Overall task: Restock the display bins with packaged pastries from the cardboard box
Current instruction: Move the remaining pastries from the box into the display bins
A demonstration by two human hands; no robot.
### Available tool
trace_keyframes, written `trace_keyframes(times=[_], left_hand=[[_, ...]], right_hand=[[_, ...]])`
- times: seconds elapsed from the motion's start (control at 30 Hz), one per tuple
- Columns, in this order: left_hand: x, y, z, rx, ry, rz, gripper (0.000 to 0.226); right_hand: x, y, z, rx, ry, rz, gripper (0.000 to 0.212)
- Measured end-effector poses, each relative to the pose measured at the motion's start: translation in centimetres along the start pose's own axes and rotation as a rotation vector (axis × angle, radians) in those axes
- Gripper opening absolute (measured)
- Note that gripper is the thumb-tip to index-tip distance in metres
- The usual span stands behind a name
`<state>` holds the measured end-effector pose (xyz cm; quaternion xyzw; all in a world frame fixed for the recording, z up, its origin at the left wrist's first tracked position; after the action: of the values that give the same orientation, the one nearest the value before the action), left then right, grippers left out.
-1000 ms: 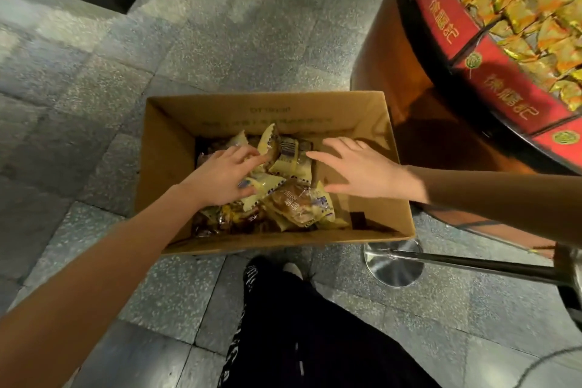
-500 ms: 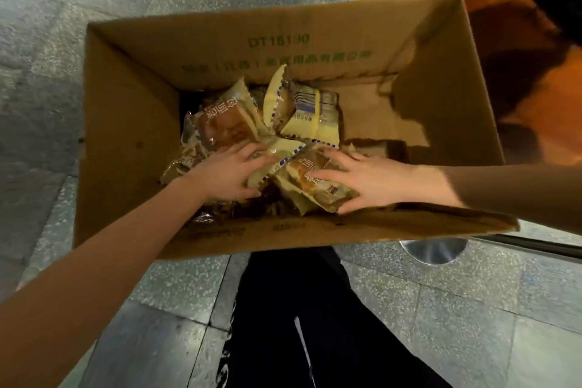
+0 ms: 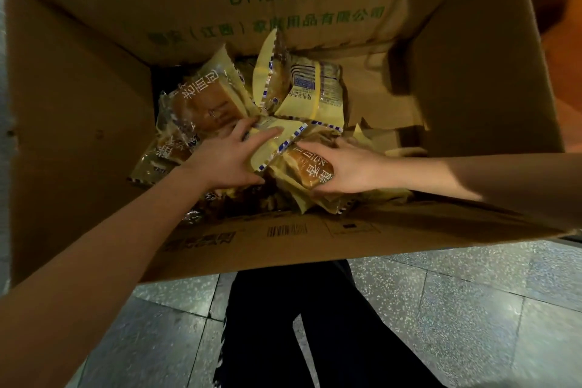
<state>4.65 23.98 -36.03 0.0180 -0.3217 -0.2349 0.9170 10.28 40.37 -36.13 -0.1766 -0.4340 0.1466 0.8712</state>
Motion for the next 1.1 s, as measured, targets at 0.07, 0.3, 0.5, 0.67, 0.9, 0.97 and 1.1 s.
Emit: trace_keyframes(times=[0.07,0.3,0.5,0.67,0.9,0.97,1.1], left_hand=[[-0.4,0.6,0.1,-0.027,0.035,-0.008,0.098],[-1.3,-0.8,1.4,0.056,0.115,-0.021,0.087],[-0.5,-1.5,3.3,0.229,0.172,-0.047,0.075],[0.4,-1.7,4.6,0.303,0.194,-0.058,0.069],[2.3,-0.9,6.0,0.394,0.233,-0.047,0.065],[2.6,-1.2,6.3,0.453,0.231,-0.023,0.064],[2.7,-2.1,7.1,0.600,0.219,0.039,0.060]], right_hand=[[-0.5,0.2,-0.3,-0.008,0.004,-0.018,0.093],[-1.8,-0.1,0.2,-0.046,0.045,-0.021,0.097],[-1.3,-0.4,1.0,-0.137,0.057,0.021,0.094],[0.0,0.0,1.0,-0.208,0.033,0.057,0.090],[2.3,-1.4,2.4,-0.154,0.069,0.159,0.091],[3.0,-2.5,3.1,0.012,0.084,0.231,0.090],[3.0,-2.1,3.6,0.226,0.065,0.226,0.093]])
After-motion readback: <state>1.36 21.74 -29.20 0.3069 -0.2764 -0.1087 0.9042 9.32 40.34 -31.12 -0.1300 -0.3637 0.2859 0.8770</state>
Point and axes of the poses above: each hand's wrist, its own x-axis away from the middle knuckle, its own z-axis out of the back of the hand, y = z × x, the point moved 10 cm from there along -x, towards the middle knuckle, and after that the axes turned 9 degrees about z, right-handed, at the moved point
